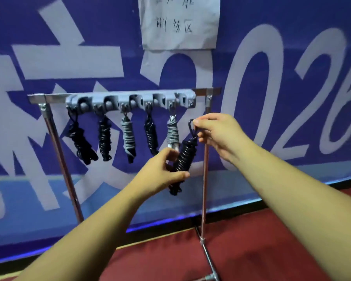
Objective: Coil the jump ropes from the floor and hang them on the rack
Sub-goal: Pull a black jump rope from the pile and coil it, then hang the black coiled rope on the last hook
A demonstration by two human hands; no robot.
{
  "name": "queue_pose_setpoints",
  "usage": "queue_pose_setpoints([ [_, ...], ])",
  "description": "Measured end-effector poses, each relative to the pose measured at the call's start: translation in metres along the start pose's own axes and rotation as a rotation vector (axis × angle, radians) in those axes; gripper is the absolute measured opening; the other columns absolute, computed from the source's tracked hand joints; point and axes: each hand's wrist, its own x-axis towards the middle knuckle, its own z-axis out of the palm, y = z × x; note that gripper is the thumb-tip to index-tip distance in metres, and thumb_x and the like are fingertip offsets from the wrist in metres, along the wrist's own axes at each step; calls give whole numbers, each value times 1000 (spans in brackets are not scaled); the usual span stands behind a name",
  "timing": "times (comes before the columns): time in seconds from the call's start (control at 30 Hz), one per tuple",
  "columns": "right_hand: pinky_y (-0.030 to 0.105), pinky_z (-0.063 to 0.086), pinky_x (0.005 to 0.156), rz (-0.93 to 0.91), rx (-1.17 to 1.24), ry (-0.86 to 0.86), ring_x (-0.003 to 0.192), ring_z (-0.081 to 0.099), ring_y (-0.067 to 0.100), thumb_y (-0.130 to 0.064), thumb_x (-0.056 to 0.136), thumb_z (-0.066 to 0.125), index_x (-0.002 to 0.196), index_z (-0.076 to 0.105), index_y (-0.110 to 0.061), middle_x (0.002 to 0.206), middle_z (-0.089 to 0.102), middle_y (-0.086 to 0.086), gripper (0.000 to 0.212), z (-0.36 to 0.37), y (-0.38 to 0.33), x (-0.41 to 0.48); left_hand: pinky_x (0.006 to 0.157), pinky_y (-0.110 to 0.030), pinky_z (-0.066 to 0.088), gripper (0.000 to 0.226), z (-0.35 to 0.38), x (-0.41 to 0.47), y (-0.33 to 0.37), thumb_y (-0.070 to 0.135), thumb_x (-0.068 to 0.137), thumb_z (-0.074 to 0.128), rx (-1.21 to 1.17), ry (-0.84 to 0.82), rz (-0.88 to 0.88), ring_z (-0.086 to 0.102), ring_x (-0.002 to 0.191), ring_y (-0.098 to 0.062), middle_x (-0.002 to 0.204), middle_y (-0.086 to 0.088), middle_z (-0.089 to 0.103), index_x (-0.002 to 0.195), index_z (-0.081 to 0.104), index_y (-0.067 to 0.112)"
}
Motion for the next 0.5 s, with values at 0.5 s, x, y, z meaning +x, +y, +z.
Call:
queue_pose_setpoints([
  [0.5,22,44,49,-7,-107,137,53,46,13,3,89,59,89,62,1,69,53,11,3,-9,-48,122,66,-22,57,29,-12,122,38,27,83,78,-67,96,-68,70,66,-4,81,2,72,104,65,10],
])
